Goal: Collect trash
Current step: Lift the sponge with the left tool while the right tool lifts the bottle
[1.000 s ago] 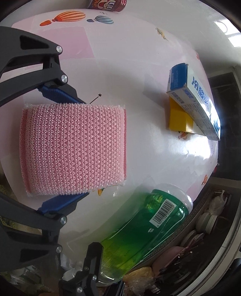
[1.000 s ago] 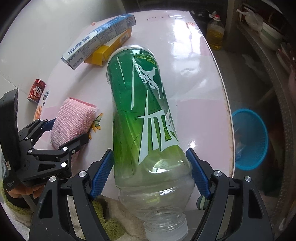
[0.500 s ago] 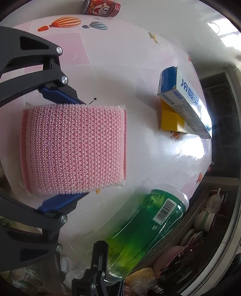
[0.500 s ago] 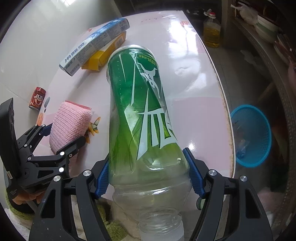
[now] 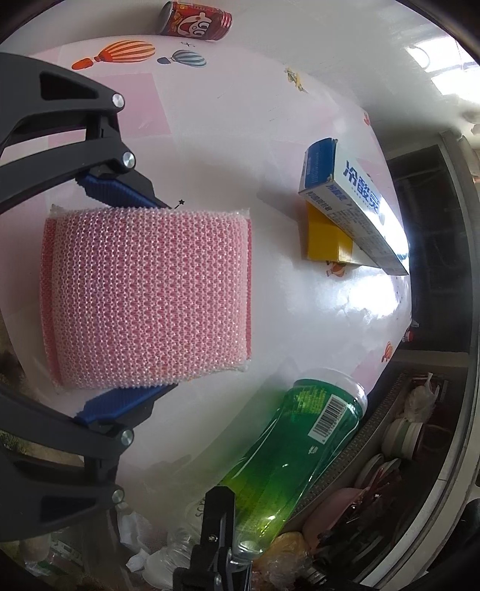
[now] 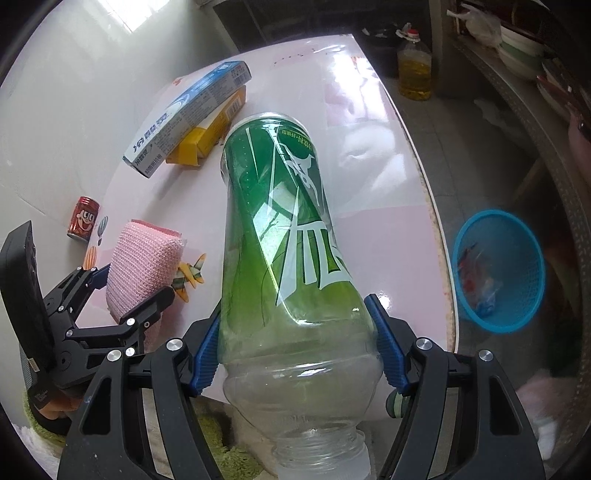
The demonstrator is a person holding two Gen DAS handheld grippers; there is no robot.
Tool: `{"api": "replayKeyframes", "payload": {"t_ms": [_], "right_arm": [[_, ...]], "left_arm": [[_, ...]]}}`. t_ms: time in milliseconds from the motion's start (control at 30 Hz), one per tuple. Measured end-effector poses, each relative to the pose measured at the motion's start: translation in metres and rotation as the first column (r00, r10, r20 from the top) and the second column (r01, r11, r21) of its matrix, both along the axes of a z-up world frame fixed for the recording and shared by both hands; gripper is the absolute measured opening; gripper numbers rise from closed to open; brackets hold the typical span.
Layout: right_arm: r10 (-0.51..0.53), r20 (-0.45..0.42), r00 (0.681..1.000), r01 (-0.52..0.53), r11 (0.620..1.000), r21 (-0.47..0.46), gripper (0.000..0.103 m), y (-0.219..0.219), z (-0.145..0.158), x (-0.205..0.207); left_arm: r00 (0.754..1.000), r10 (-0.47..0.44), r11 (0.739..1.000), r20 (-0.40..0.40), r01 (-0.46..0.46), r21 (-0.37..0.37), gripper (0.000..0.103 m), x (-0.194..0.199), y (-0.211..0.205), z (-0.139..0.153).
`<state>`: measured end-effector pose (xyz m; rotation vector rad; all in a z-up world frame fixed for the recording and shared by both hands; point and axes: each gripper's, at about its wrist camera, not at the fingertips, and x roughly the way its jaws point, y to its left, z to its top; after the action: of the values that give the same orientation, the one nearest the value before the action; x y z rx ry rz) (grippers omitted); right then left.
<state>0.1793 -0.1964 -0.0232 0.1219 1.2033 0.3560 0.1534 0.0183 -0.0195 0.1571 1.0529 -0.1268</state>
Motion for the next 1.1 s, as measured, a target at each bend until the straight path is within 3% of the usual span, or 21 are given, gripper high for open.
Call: {"api": "replayKeyframes", "payload": {"t_ms": [233, 400, 500, 600, 867, 1000, 1100], "right_arm": [[-0.001, 0.003, 1.0, 0.001, 1.0, -0.011, 0.067, 0.001, 0.001, 0.002], [0.025, -0.065, 0.998, -0.03, 0.997, -0.067, 0.068, 0.008, -0.016, 0.002], [0.043, -0.079, 0.996, -0.05, 0.995, -0.086, 0.07, 0.013, -0.019, 0.002], [0.062, -0.086, 0.994, -0.071, 0.991, -0.109, 0.079, 0.018, -0.02, 0.007], [0.093, -0.1, 0.991, -0.105, 0.987, -0.119, 0.079, 0.024, -0.02, 0.019], [0.09, -0.096, 0.991, -0.101, 0.987, -0.122, 0.064, 0.022, -0.02, 0.02], [0.077, -0.084, 0.993, -0.086, 0.991, -0.102, 0.063, 0.016, -0.018, 0.02]], "left_arm": [[1.0, 0.001, 1.0, 0.008, -0.001, 0.003, 0.08, -0.001, -0.001, 0.002], [1.0, 0.006, 1.0, 0.001, -0.006, -0.002, 0.08, -0.001, 0.0, 0.0], [1.0, 0.007, 1.0, -0.002, -0.007, -0.004, 0.08, 0.0, 0.001, -0.001], [1.0, 0.007, 1.0, -0.002, -0.007, -0.005, 0.08, 0.0, 0.001, -0.001], [1.0, 0.013, 1.0, 0.001, -0.013, -0.012, 0.08, 0.0, 0.005, 0.0], [1.0, 0.02, 1.0, -0.001, -0.02, -0.016, 0.08, 0.0, 0.006, 0.0], [1.0, 0.019, 1.0, -0.001, -0.019, -0.016, 0.08, 0.0, 0.006, 0.0]]}}
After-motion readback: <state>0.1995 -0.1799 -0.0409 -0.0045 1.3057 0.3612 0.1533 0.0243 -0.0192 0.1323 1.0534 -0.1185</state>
